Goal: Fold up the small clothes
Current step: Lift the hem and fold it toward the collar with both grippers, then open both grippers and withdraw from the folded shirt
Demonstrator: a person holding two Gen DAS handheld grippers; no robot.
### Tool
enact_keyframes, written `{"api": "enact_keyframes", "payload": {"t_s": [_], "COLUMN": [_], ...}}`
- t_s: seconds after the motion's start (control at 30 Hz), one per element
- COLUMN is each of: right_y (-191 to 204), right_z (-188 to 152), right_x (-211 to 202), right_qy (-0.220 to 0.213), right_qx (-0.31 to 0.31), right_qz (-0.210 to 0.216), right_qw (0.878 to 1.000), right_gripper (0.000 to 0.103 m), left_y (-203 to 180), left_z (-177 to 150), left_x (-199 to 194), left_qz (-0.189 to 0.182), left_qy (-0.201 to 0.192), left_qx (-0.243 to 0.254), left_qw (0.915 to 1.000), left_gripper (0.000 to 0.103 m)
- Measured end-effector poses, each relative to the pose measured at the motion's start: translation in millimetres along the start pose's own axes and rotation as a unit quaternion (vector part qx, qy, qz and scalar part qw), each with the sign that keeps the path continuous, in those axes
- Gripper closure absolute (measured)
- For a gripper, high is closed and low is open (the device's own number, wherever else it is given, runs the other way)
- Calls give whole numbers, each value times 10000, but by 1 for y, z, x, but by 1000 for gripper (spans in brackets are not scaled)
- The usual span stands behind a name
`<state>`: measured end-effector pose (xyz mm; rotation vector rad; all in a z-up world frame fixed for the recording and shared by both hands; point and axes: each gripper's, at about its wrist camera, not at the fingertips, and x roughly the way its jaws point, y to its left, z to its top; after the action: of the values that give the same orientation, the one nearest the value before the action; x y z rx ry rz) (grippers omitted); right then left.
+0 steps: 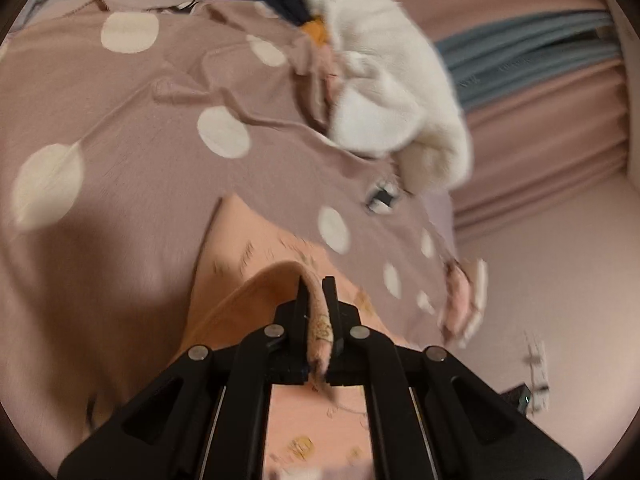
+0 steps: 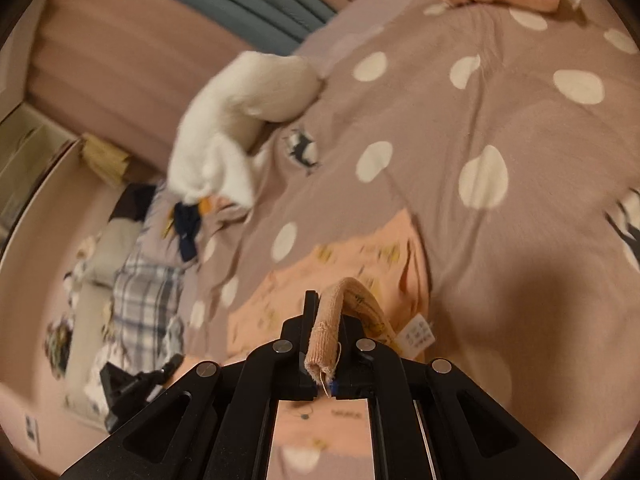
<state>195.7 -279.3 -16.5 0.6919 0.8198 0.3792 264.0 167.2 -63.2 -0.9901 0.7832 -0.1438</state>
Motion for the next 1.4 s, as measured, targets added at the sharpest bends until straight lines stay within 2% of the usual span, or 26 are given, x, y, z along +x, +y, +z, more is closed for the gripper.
{"api": "enact_keyframes", "payload": {"t_s": [0.07, 0.17, 0.23, 0.3, 0.4, 0.43, 0.5, 0.53, 0.57, 0.63, 0.7, 0.73, 0.77, 0.8, 0.83, 0.9, 0.93, 0.97, 1.1, 1.13, 1.2, 1.23, 1.27, 1.3, 1.33, 1.4], "right_y": [-8, -22, -32, -45, -66, -68, -63, -59, -52, -36, -17, -6, 6, 11, 16, 19, 19, 18, 5, 3, -6, -8, -11, -10, -8, 3], "right_z": [11, 20, 22, 20, 26, 28, 29, 30, 29, 27, 23, 21, 17, 13, 7, -2, -7, -10, -14, -11, -3, 1, 9, 16, 24, 48], "right_x": [26, 57, 70, 79, 81, 77, 61, 53, 45, 30, 27, 28, 32, 37, 43, 52, 58, 64, 88, 95, 105, 111, 114, 111, 109, 98], "right_qy": [103, 355, 401, 425, 569, 536, 290, 158, 21, -189, -31, 162, 448, 660, 931, 1223, 1382, 1515, 1673, 1701, 1760, 1742, 1671, 1516, 1314, 625], "right_qx": [-26, 31, 10, 90, 482, 573, 522, 466, 412, 299, 103, -28, -194, -281, -349, -405, -456, -489, -328, -342, -243, -107, 34, 92, 110, -65], "right_qz": [-261, -546, -626, -559, -242, -166, -343, -524, -681, -496, -42, 97, 141, 55, -146, -317, -329, -343, -245, -187, -233, -185, -58, 0, 31, -106], "right_qw": [9996, 9979, 9972, 9975, 9969, 9968, 9976, 9974, 9968, 9981, 9999, 9998, 9987, 9974, 9949, 9912, 9888, 9867, 9851, 9847, 9838, 9845, 9859, 9884, 9913, 9980], "right_gripper": [97, 97, 97, 95, 94, 93, 81, 60, 37, 18, 17, 17, 15, 15, 15, 15, 15, 15, 15, 15, 15, 15, 15, 15, 15, 15], "left_y": [13, 23, 35, 53, 69, 69, 61, 54, 47, 31, 7, -1, -12, -18, -28, -37, -37, -36, -19, -18, -23, -27, -33, -38, -43, -48], "left_z": [10, 15, 15, 19, 26, 27, 30, 30, 29, 25, 17, 12, 6, 0, -11, -27, -31, -34, -34, -32, -25, -18, -8, 0, 9, 19], "left_x": [26, 48, 59, 67, 63, 58, 37, 29, 22, 5, -7, -7, -4, 0, 8, 29, 40, 50, 110, 115, 116, 114, 109, 105, 94, 85], "left_qz": [74, 428, 503, 385, -66, -42, 413, 758, 928, 949, 746, 681, 548, 433, 95, -380, -425, -363, 353, 342, 297, 317, 308, 302, 330, 286], "left_qy": [49, -31, 0, 162, 303, 264, 32, -72, -191, -475, -407, -200, 211, 498, 1036, 1597, 1661, 1695, 1867, 1891, 1687, 1420, 920, 474, -179, -554], "left_qx": [-196, -142, -174, -524, -1031, -1033, -891, -804, -684, -272, 257, 444, 698, 839, 1038, 1084, 995, 935, 697, 665, 664, 624, 538, 523, 553, 485], "left_qw": [9998, 9990, 9986, 9978, 9942, 9943, 9952, 9938, 9932, 9940, 9961, 9965, 9958, 9943, 9891, 9804, 9802, 9804, 9793, 9791, 9830, 9874, 9938, 9970, 9978, 9969], "left_gripper": [100, 100, 100, 98, 94, 87, 52, 16, 7, 5, 5, 4, 4, 4, 4, 4, 4, 5, 8, 8, 8, 8, 8, 8, 8, 6]}}
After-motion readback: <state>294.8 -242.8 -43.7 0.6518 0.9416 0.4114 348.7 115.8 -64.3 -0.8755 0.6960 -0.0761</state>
